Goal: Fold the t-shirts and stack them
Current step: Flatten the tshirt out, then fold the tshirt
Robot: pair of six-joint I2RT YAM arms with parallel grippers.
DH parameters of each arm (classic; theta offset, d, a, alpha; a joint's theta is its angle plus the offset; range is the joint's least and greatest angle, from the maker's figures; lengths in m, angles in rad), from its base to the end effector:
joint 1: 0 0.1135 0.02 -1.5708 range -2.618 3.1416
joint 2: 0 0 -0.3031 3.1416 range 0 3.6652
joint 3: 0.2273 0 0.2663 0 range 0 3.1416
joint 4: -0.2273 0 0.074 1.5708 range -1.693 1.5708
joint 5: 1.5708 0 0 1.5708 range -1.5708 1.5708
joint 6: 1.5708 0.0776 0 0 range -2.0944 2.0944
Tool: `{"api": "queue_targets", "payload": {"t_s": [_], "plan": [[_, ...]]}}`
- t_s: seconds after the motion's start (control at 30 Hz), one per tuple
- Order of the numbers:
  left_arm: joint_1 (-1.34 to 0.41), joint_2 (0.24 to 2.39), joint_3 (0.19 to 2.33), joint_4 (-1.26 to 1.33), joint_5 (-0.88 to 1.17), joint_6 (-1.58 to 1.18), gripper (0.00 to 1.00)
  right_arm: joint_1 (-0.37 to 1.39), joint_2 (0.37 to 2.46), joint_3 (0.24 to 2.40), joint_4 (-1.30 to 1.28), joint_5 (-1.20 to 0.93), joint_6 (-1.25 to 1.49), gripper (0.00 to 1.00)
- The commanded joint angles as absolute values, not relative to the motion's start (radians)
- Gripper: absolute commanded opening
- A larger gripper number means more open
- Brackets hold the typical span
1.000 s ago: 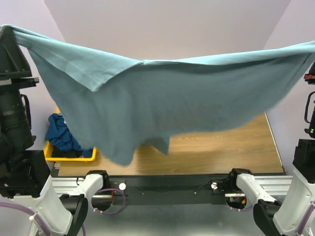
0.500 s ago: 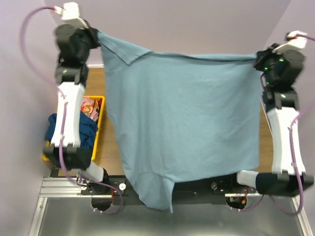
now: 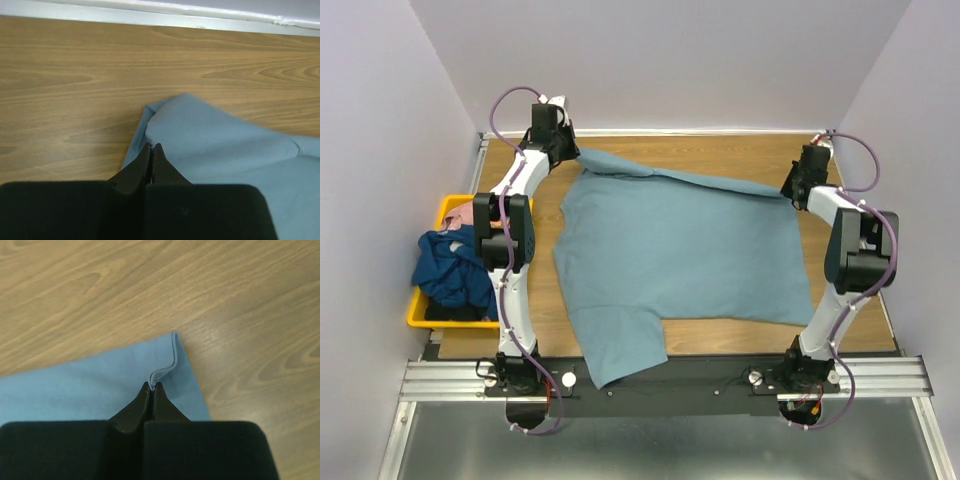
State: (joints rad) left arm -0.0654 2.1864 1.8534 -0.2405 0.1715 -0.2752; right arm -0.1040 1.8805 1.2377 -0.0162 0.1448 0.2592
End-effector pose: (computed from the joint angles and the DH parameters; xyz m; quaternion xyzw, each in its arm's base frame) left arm 0.5841 -0.0515 0.2512 -0.0509 0.8745 -0.1549 0.4568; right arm 0.4715 -0.0605 0.2024 0.1931 0.8750 -0.0307 0.4428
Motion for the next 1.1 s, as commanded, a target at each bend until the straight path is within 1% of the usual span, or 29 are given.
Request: {"api": "queue_targets", "payload": {"t_s": [0.0, 0.1, 0.23, 0.53, 0.8, 1.07], "plan": [[-0.058, 2.203, 1.908, -0.178, 0.228, -0.308, 0.00, -0.123, 1.951, 1.334, 0.066, 0.184, 0.239, 0.01], [-0.060, 2.209, 1.901, -0.175, 0.241, -0.328, 0.00, -0.126, 2.002, 1.364, 0.066, 0.179, 0.233, 0.01], [-0.060, 2.157, 1.850, -0.176, 0.247, -0.359, 0.00, -0.132, 2.017, 1.379, 0.064, 0.169, 0.238, 0.01], [-0.060, 1.938, 1.655, -0.238, 0.170, -0.443, 0.00, -0.141, 1.914, 1.324, 0.051, 0.198, 0.244, 0.01], [-0.060, 1.793, 1.438, -0.241, 0.204, -0.476, 0.00, -0.141, 1.845, 1.272, 0.003, 0.212, 0.262, 0.01], [-0.060, 1.629, 1.243, -0.225, 0.209, -0.505, 0.00, -0.141, 1.786, 1.163, -0.043, 0.213, 0.296, 0.01]]}}
